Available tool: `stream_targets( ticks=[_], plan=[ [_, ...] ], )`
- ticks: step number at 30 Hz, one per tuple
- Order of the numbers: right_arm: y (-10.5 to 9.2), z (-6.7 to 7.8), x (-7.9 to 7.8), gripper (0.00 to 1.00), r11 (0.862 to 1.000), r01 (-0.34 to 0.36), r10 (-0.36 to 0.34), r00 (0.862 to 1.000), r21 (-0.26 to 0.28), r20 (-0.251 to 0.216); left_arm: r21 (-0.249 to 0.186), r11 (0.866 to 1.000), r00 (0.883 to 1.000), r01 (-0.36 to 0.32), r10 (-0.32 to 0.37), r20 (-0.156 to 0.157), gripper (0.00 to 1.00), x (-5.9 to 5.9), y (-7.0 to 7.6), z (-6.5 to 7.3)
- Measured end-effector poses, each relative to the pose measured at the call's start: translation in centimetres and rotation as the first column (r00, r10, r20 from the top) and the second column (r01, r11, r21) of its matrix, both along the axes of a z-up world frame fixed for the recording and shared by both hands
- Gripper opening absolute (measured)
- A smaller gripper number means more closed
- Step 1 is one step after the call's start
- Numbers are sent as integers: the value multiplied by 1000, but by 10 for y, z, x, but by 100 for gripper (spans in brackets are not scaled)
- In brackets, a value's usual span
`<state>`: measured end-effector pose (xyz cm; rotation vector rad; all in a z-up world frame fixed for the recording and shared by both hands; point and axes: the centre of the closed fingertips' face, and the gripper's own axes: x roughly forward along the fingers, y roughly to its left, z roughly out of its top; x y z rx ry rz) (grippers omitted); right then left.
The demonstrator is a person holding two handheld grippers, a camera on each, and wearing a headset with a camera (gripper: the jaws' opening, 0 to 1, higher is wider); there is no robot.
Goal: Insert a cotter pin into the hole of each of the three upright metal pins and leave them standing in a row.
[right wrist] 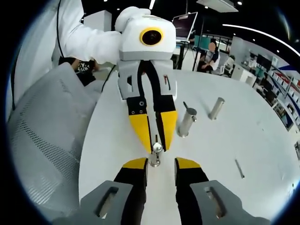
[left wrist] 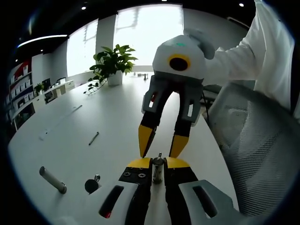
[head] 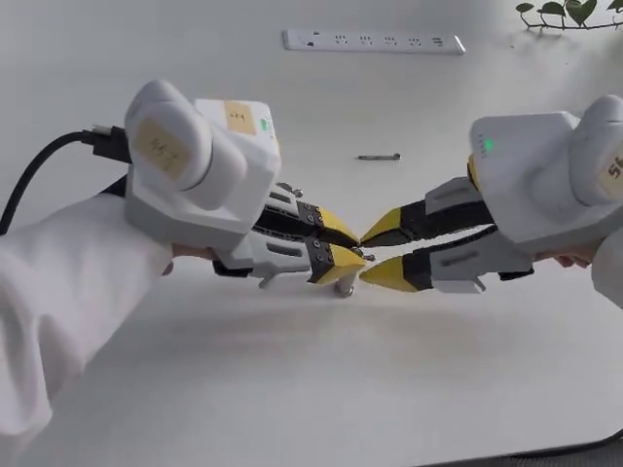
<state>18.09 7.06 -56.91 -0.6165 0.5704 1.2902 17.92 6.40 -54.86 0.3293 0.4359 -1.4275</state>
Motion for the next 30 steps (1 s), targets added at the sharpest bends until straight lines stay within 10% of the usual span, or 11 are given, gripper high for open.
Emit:
stream_targets(
  ticks=[12,30],
  plan=[
    [-6,10,-5,2,999,31,-30,999,28,-9,25,1000,999,12,-13,40,7,0,-1,-4],
    [3,12,-5,0,1000,-7,7,1000,24,13,24,1000,1000,-13,13,12,7,1,2,-5]
  ],
)
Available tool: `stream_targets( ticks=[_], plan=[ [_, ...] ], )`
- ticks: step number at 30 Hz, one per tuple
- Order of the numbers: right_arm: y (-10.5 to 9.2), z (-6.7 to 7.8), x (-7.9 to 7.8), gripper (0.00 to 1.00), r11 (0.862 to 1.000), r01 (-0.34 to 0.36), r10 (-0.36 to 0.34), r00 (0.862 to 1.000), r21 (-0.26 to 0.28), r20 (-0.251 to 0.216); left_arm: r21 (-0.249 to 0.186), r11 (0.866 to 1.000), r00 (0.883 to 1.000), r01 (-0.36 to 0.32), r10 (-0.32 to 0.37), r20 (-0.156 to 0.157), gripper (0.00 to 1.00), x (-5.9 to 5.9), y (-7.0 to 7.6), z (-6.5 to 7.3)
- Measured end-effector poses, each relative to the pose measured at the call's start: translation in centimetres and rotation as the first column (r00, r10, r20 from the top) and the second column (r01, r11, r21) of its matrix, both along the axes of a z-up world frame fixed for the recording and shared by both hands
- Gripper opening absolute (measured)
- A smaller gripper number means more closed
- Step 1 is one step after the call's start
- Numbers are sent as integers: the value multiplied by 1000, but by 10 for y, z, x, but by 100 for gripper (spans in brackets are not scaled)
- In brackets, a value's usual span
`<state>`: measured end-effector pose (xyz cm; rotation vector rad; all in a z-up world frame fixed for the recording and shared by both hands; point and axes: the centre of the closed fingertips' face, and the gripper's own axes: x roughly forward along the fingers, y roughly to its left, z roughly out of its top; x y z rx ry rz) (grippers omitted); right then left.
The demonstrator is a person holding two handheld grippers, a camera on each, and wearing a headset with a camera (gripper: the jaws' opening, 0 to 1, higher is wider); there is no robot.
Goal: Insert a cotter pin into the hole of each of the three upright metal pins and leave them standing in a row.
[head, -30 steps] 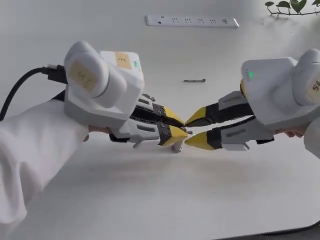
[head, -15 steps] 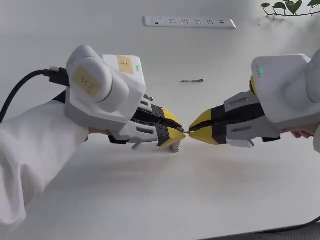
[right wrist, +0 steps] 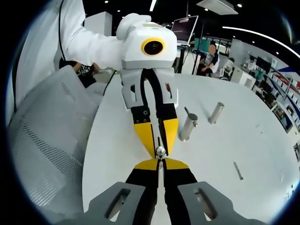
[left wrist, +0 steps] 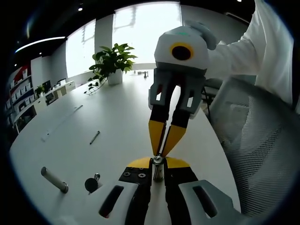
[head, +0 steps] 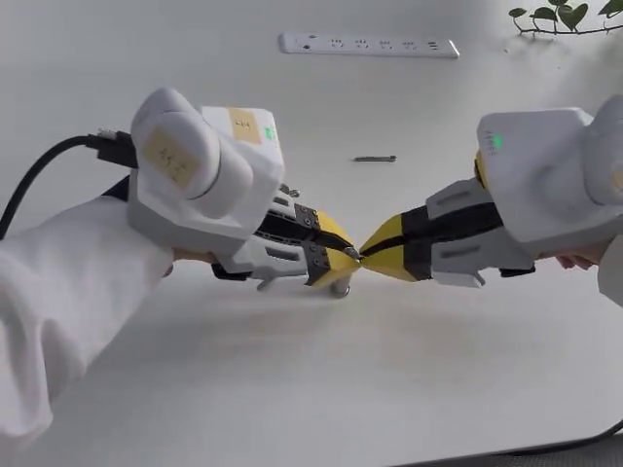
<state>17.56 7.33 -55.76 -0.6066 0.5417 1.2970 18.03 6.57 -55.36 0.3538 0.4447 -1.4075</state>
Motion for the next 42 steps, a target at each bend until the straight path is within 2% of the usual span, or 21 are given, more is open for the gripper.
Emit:
stream_targets(
  ticks=[4,8,11,13,15,17,18,19,20,24,26,27,30,32,34,37,40,42],
  plan=[
    [1,0,3,0,1000,9,-9,1000,5,8,-3,1000,1000,2,-2,-4,8,-1,1,0],
    [2,2,2,7,1000,9,-9,1000,4,14,-5,1000,1000,7,-7,10,12,-3,4,0],
    [4,4,1,9,1000,8,-8,1000,5,17,-14,1000,1000,-13,13,12,22,-3,7,0],
    [6,5,0,10,1000,9,-9,1000,12,17,-35,998,999,-43,43,15,27,-4,10,1],
    [7,4,0,11,1000,7,-7,1000,14,12,-61,997,999,-52,52,-3,33,-11,13,2],
    [8,4,-2,13,1000,0,0,1000,12,8,-71,996,998,-56,56,-5,41,-17,17,2],
    [9,4,-2,13,1000,-1,1,1000,13,7,-86,995,999,-52,51,-13,45,-22,18,3],
    [10,4,-3,14,1000,0,0,1000,17,-1,-102,993,998,-58,53,-44,47,-26,19,4],
    [10,4,-3,14,1000,0,0,1000,19,-2,-114,991,996,-64,57,-61,49,-29,20,5],
    [13,2,-2,15,1000,2,-2,1000,26,-15,-121,990,995,-76,68,-67,66,-39,28,3],
    [15,1,-1,15,999,8,-7,1000,34,-22,-127,985,993,-115,110,-47,76,-36,32,4],
    [15,1,-1,16,999,11,-10,1000,39,-29,-131,984,992,-121,116,-46,84,-36,34,5],
    [17,1,-1,15,999,10,-8,999,52,-41,-157,978,989,-136,124,-84,94,-43,38,9],
    [18,0,-2,15,999,5,-3,999,47,-43,-164,976,987,-142,127,-96,99,-47,39,11],
    [17,-2,-3,15,999,3,-1,999,39,-45,-160,975,985,-152,136,-108,99,-51,42,9],
    [15,-5,-3,14,999,10,-8,999,37,-54,-131,976,982,-173,160,-102,99,-55,47,7],
    [13,-8,0,11,999,21,-18,997,50,-70,-146,963,970,-226,209,-125,99,-57,53,10],
    [14,-8,1,11,998,21,-18,997,51,-72,-151,958,966,-245,227,-127,99,-59,56,12]
  ],
)
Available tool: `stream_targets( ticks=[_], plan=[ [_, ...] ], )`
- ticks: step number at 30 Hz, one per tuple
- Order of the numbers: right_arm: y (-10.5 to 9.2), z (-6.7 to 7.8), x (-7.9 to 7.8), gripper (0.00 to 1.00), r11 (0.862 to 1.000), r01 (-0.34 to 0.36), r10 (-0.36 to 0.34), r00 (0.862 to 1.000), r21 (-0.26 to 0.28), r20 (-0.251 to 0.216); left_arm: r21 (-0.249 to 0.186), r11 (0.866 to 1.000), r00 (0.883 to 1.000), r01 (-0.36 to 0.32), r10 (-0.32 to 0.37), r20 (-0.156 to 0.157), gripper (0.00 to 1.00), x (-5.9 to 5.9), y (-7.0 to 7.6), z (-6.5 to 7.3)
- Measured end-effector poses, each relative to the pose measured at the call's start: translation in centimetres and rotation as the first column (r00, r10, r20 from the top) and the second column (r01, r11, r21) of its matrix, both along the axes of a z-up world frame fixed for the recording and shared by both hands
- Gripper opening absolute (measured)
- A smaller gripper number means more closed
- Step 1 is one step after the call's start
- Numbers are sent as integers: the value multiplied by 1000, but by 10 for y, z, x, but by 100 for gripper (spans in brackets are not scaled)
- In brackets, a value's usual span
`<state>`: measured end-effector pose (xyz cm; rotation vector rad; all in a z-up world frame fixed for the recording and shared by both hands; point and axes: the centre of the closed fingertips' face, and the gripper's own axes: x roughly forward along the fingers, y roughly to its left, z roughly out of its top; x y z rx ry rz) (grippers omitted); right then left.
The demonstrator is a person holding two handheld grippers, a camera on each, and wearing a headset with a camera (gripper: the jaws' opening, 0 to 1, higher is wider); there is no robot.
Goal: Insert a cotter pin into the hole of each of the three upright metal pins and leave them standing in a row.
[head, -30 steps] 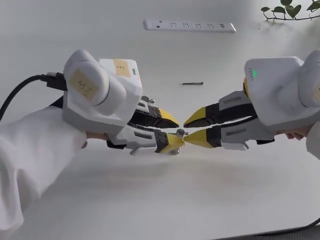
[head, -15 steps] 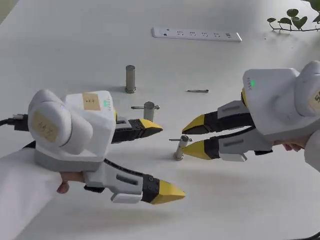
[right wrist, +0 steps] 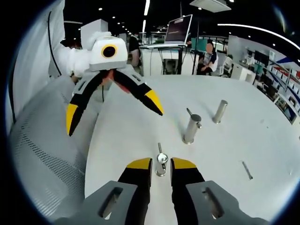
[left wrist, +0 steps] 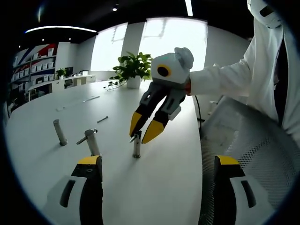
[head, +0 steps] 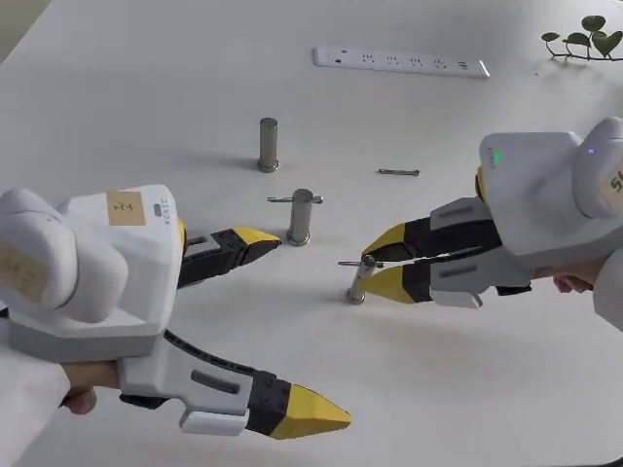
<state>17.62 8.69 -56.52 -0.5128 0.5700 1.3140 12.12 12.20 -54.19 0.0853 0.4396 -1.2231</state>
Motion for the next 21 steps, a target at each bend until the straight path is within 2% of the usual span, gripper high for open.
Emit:
stream_targets(
  ticks=[6,9,12,15,18,20,21],
  plan=[
    [3,-2,0,5,1000,-3,3,1000,5,-20,-6,999,999,-50,50,-16,99,1,9,0],
    [4,-2,-1,5,1000,-7,7,1000,7,-25,-3,997,996,-80,80,-29,99,3,16,-1],
    [3,-2,-3,5,1000,-18,18,999,4,-35,-30,992,992,-123,122,-35,99,8,22,3],
    [3,-1,-2,4,1000,-21,21,999,0,-37,-34,990,990,-137,135,-41,99,9,26,3],
    [2,0,-3,4,1000,-13,12,998,-9,-60,-13,989,989,-144,143,-48,99,7,31,-2],
    [1,1,-2,4,998,-50,49,998,-29,-24,5,989,988,-148,148,-47,99,7,34,-4],
    [1,1,-1,4,998,-47,46,999,-32,-23,12,989,988,-148,148,-44,99,7,34,-4]
  ],
)
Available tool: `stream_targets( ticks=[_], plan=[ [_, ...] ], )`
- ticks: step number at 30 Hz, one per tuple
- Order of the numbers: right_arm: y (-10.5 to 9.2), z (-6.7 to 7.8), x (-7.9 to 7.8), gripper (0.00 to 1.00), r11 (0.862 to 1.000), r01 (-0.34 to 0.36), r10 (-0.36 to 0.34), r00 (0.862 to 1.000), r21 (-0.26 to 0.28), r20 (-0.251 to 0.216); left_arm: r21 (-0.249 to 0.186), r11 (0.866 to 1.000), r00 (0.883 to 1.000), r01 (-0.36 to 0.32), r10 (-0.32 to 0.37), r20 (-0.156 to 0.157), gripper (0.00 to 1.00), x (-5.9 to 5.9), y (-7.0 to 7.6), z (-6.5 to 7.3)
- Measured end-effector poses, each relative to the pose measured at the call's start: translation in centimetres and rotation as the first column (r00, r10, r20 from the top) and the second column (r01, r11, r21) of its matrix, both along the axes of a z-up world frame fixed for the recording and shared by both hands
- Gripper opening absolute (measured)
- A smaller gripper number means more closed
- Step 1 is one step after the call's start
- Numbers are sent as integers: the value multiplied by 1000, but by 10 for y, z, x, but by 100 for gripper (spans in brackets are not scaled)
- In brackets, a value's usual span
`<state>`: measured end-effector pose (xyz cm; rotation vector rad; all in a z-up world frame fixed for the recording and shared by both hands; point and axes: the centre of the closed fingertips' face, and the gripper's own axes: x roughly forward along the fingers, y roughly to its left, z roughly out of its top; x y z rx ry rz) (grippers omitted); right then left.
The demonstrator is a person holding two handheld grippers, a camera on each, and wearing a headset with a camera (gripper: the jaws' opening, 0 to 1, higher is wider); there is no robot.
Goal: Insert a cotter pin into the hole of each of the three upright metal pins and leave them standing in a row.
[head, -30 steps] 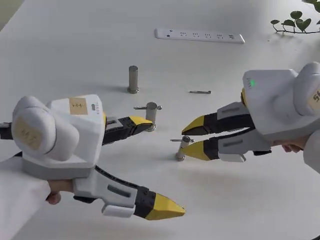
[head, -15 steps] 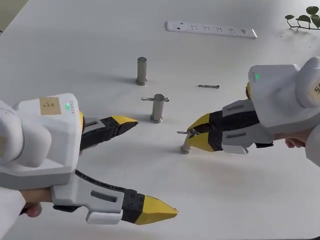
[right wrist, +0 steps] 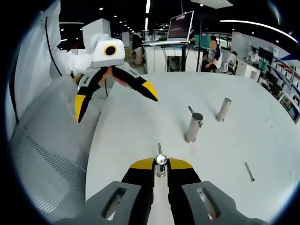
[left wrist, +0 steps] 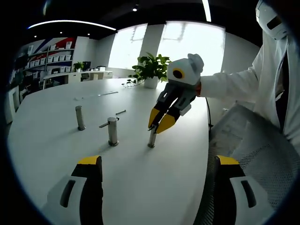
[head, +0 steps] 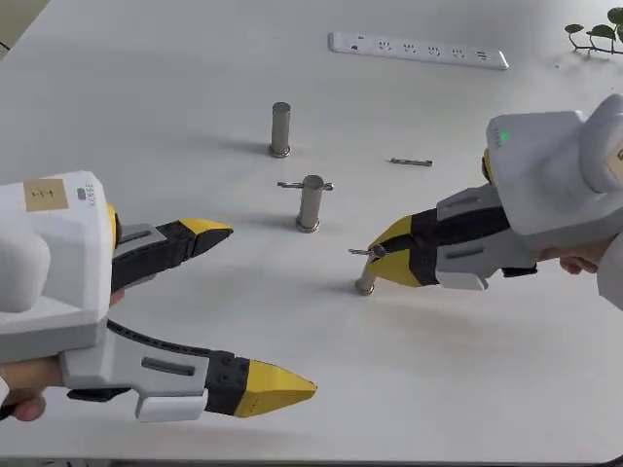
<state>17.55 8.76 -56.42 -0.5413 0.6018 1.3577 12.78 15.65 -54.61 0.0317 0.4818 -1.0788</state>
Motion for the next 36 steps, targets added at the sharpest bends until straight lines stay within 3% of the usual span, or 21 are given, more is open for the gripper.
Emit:
stream_targets(
  ticks=[9,11,15,21,27,36],
  plan=[
    [-20,9,43,4,998,63,-63,996,2,56,-25,999,999,-37,36,-16,99,-2,4,0],
    [-23,9,48,4,997,75,-75,996,6,55,-23,999,999,-49,49,-5,99,-2,5,-1],
    [-28,6,57,4,997,83,-83,995,10,62,-29,998,998,-58,57,-26,99,-5,7,-3],
    [-29,0,66,4,996,86,-87,994,16,62,-26,997,996,-79,78,-34,99,-6,11,-4],
    [-22,4,73,4,995,89,-92,994,50,64,-33,994,994,-102,101,-29,99,-4,16,1],
    [-13,5,68,4,996,66,-70,996,66,48,-21,995,994,-99,98,-37,99,-4,15,-1]
  ],
)
